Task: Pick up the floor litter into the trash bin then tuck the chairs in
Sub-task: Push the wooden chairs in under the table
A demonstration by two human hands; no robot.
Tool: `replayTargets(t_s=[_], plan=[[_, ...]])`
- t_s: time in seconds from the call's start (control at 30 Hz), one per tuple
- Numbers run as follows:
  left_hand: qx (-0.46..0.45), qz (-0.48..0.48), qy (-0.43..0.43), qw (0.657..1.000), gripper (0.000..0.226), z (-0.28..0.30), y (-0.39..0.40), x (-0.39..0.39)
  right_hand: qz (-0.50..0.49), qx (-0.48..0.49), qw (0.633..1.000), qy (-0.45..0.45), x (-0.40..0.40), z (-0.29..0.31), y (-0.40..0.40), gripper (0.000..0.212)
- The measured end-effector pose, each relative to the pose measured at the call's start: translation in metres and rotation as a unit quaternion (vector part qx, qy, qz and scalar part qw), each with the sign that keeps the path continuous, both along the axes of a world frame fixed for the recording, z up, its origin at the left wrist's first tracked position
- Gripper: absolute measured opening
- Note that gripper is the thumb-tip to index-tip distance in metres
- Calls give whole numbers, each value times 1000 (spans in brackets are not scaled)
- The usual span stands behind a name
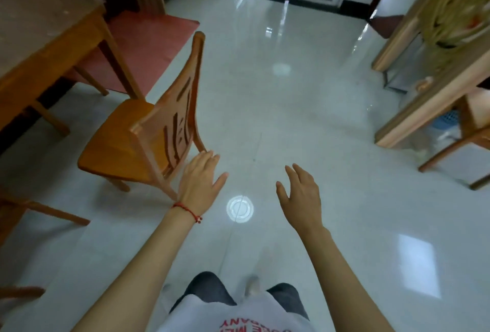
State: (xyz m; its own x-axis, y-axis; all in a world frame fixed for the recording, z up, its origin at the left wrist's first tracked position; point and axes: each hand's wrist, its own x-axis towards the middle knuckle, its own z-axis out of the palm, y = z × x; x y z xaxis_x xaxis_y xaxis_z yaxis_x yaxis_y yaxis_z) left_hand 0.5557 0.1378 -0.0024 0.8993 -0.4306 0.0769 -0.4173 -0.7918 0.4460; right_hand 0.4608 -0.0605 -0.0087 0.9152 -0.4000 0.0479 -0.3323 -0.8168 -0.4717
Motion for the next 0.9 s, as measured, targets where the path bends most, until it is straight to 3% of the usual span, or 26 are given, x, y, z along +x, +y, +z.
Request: replayTargets(t_s=[0.37, 0.9], plan=[[34, -57, 0, 998, 48, -6, -107, 46, -60, 1, 998, 28, 16, -9, -109, 44], [39, -39, 10, 998, 48, -30, -177, 215, -44, 0, 996, 79, 189, -11, -189, 47]])
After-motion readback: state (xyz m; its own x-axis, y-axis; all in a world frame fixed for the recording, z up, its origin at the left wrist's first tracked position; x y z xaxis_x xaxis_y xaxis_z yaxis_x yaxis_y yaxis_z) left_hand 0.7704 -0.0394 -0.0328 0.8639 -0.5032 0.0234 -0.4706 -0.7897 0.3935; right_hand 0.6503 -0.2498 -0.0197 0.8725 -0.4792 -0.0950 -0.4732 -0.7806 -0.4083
